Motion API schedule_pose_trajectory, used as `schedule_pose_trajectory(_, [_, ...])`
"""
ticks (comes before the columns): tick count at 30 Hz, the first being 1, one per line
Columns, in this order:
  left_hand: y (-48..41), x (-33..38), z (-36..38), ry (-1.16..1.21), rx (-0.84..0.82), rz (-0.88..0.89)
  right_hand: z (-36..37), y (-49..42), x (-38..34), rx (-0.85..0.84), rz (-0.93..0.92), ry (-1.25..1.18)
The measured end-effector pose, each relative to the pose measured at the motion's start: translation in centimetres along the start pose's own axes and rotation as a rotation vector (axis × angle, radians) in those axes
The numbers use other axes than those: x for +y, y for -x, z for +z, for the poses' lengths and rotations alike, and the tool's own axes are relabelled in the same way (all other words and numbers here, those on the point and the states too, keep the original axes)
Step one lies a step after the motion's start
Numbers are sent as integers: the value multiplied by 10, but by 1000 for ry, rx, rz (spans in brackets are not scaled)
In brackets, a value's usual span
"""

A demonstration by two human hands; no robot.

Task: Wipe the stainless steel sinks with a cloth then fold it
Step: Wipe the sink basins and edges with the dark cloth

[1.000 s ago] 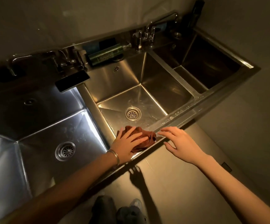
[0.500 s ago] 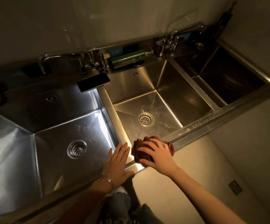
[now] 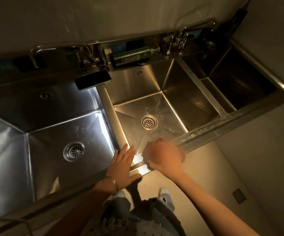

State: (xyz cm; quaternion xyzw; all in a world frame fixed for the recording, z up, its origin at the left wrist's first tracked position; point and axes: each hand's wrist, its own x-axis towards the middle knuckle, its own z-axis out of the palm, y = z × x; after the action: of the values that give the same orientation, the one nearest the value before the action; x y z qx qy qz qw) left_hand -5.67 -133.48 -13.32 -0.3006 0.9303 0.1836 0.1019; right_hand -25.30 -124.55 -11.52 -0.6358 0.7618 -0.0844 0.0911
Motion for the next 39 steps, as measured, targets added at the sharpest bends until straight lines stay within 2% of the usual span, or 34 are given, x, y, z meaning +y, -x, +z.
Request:
schedule_pose_trajectory(3, [-6,10,5,21,71,-62,-11,-4,33,-24,-101,16])
schedule_pose_trajectory(8, [-8,38,3,99,76,-275,-37,-17,92,-116,-48,49])
schedule_pose_trajectory(11, [-6,45,-3,85,61,-404,-33,-22,75,-141,-124,62])
schedule_pose_trajectory(16, [-1,58,-7,181,36,-579,-14,-25,12,-82,-383,88])
schedule_pose_trajectory(18, [1,69,-12,189,8,-641,-13,-25,21,-56,-440,93])
schedule_pose_trajectory(20, [-1,77,-15,182,-16,-683,-19,-26,60,-63,-447,58])
schedule_pose_trajectory(24, [-17,98,-14,140,-5,-650,-43,-30,169,-51,-314,48])
schedule_pose_trajectory(27, [-37,114,-15,130,2,-597,-56,-30,219,-19,-170,46])
schedule_pose_trajectory(32, [-68,134,-20,149,17,-492,-46,-15,188,32,30,9])
schedule_pose_trajectory(36, [-80,141,-20,143,66,-462,-36,-12,142,-32,-13,12])
schedule_pose_trajectory(39, [-83,139,-22,128,72,-450,-41,-12,148,-64,-77,9])
